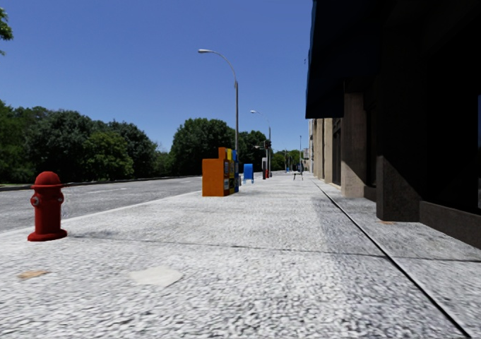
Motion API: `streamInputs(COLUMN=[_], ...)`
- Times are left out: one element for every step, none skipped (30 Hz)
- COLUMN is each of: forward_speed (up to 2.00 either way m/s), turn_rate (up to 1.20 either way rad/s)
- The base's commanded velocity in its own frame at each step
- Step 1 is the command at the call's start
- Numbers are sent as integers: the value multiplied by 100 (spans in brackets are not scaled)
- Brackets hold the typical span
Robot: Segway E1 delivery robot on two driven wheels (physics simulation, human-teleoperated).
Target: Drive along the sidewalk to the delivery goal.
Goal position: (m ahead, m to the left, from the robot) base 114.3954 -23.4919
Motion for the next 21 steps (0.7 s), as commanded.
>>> streamInputs(forward_speed=[200,200,200,200,200,200,200,200,200,200,200,200,200,200,200,200,200,200,200,200,200], turn_rate=[-36,-39,-40,-40,-40,-40,-40,-40,-40,-40,-40,-40,-38,-30,0,0,0,0,0,0,0])
